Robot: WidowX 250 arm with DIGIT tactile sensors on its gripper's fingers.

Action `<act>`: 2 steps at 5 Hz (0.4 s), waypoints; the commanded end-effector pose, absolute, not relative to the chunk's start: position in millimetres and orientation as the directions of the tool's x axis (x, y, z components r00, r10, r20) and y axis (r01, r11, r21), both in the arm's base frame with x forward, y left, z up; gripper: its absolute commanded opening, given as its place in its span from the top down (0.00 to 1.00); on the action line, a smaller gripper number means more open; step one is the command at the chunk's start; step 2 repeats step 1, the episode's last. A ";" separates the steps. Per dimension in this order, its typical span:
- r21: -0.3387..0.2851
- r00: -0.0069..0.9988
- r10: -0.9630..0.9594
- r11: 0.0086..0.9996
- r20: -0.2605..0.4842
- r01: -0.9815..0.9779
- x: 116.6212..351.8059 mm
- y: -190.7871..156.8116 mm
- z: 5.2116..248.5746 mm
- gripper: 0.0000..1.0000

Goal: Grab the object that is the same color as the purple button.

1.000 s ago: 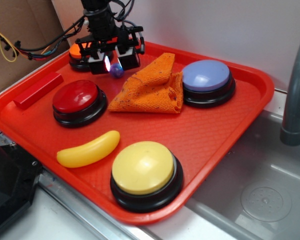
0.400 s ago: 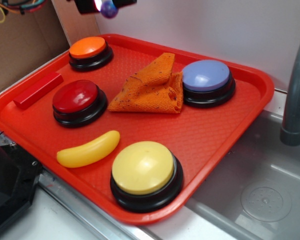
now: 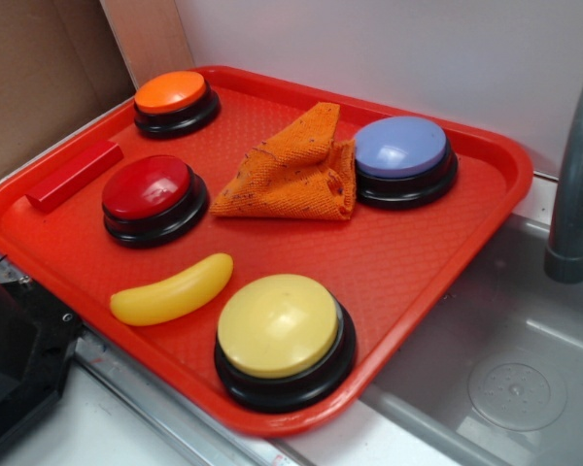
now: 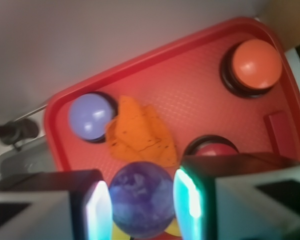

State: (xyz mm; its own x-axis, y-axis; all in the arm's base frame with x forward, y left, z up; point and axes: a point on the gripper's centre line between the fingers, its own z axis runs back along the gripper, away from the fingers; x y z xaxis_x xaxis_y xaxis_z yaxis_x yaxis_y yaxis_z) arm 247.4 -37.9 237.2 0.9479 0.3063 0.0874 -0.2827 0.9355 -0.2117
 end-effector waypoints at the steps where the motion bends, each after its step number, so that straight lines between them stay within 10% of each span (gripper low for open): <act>1: -0.222 0.958 0.255 0.949 0.130 -0.223 240.2 -32.0 246.0 1.00; 2: -0.222 0.958 0.255 0.949 0.130 -0.223 240.2 -32.0 246.0 1.00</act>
